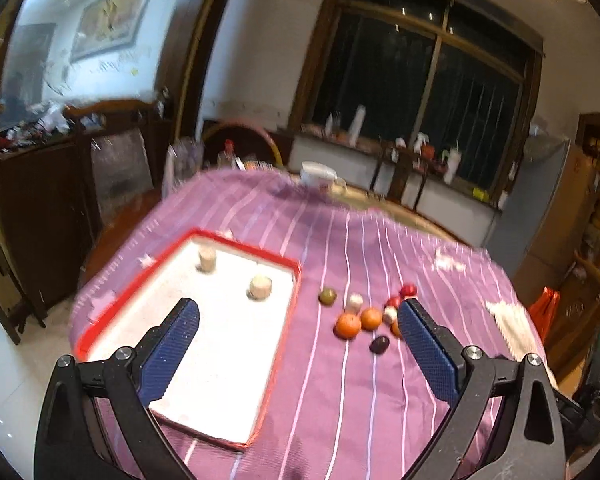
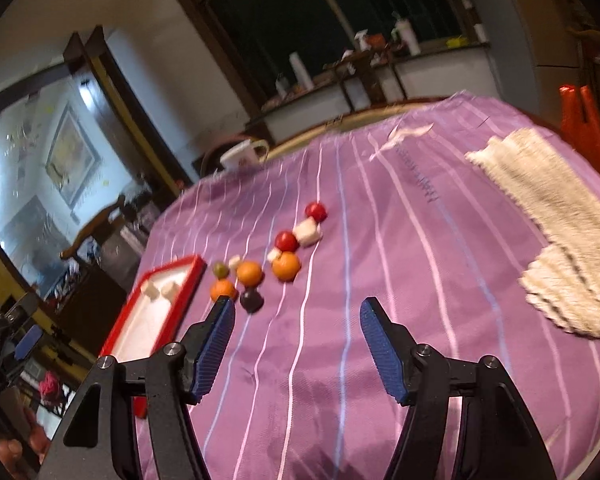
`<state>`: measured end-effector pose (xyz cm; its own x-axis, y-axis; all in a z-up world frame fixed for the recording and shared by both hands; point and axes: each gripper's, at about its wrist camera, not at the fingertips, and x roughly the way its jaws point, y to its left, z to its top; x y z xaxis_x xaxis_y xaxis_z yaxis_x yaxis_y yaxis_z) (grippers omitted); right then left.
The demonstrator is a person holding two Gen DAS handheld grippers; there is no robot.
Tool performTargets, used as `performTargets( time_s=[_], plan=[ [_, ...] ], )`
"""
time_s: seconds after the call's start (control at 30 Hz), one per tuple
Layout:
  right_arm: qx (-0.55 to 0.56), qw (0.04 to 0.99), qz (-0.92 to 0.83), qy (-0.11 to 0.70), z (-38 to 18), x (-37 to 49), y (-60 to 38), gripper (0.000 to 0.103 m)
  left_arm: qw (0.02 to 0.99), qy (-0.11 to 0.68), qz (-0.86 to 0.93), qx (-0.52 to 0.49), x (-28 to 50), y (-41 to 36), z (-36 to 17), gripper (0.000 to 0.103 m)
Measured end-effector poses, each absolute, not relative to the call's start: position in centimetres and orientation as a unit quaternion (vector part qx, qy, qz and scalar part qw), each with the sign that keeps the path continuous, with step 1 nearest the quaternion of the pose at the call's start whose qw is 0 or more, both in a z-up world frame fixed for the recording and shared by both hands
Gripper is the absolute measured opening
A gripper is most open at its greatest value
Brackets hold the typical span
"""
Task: Organize fruits
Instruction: 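Grasp an orange with the left tool while the right tool grasps another orange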
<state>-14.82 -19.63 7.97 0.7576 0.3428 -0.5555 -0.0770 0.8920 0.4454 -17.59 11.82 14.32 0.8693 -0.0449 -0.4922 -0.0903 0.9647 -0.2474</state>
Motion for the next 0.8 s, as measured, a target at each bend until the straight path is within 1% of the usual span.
performTargets(
  time_s=[0.13, 0.27, 0.37, 0.47, 0.57, 0.63, 0.7, 0.8],
  plan=[
    [0.175, 0.903, 0.142, 0.367, 7.1, -11.4, -18.4, 0.07, 0.941, 0.312, -0.017, -0.132, -13.8, 11.2, 12.1, 0.099],
    [0.12, 0.89, 0.169, 0.406, 6.3, -6.9, -16.7, 0.07, 0.922, 0.362, -0.05, -0.131, -9.5, 10.1, 10.0, 0.099],
    [0.066, 0.894, 0.181, 0.404, 5.9, -4.2, -15.0, 0.069, 0.91, 0.388, -0.072, -0.126, -6.9, 9.1, 8.8, 0.099],
    [0.053, 0.89, 0.191, 0.412, 5.1, -1.7, -14.0, 0.065, 0.901, 0.406, -0.091, -0.122, -4.6, 8.0, 7.8, 0.099],
    [0.05, 0.884, 0.201, 0.419, 4.1, 0.0, -13.1, 0.064, 0.89, 0.423, -0.109, -0.13, -2.4, 7.3, 7.0, 0.089],
    [0.047, 0.88, 0.206, 0.425, 3.5, 0.9, -12.7, 0.062, 0.886, 0.435, -0.11, -0.119, -1.1, 6.5, 6.4, 0.076],
    [0.043, 0.877, 0.209, 0.431, 2.8, 1.5, -12.2, 0.06, 0.882, 0.446, -0.112, -0.1, -0.2, 5.5, 5.6, 0.069],
    [0.034, 0.875, 0.213, 0.433, 2.4, 1.7, -11.9, 0.053, 0.882, 0.452, -0.111, -0.077, 0.4, 4.5, 4.7, 0.064]
  ],
)
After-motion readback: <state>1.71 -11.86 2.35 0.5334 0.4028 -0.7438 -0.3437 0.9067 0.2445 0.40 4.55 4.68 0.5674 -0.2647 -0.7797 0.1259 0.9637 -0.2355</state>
